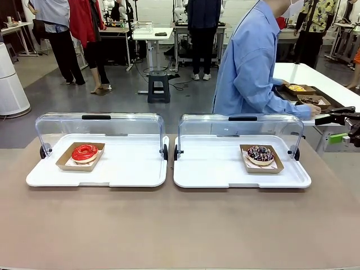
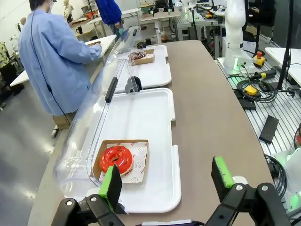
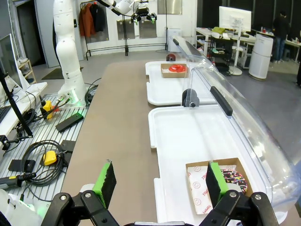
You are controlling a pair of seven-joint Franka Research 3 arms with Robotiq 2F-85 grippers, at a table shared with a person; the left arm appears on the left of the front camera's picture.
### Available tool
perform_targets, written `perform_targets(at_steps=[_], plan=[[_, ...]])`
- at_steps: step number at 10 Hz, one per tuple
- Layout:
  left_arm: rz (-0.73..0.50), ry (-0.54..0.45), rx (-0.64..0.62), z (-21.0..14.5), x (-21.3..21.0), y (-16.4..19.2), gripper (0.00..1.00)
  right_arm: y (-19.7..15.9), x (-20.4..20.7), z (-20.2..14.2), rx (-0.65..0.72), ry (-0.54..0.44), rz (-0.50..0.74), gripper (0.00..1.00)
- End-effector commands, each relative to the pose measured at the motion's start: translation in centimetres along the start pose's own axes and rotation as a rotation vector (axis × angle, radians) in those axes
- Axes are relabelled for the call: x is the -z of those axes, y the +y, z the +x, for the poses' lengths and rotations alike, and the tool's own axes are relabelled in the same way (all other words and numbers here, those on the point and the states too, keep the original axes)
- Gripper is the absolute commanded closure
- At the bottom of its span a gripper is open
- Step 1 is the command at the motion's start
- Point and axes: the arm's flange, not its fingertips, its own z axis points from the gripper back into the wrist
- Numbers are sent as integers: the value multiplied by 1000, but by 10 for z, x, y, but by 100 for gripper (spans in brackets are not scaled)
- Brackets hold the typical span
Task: Provide the desired donut to the person.
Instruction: Place the picked Paper togo box onto the Handle tray extended by the person.
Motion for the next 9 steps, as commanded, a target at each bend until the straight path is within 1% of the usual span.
perform_targets(at_steps=[1, 9], plan=[[1, 3, 1, 2, -1, -1, 0, 2, 1, 0, -4, -6, 2, 0], [1, 3, 1, 2, -1, -1, 0, 2, 1, 0, -4, -6, 2, 0]])
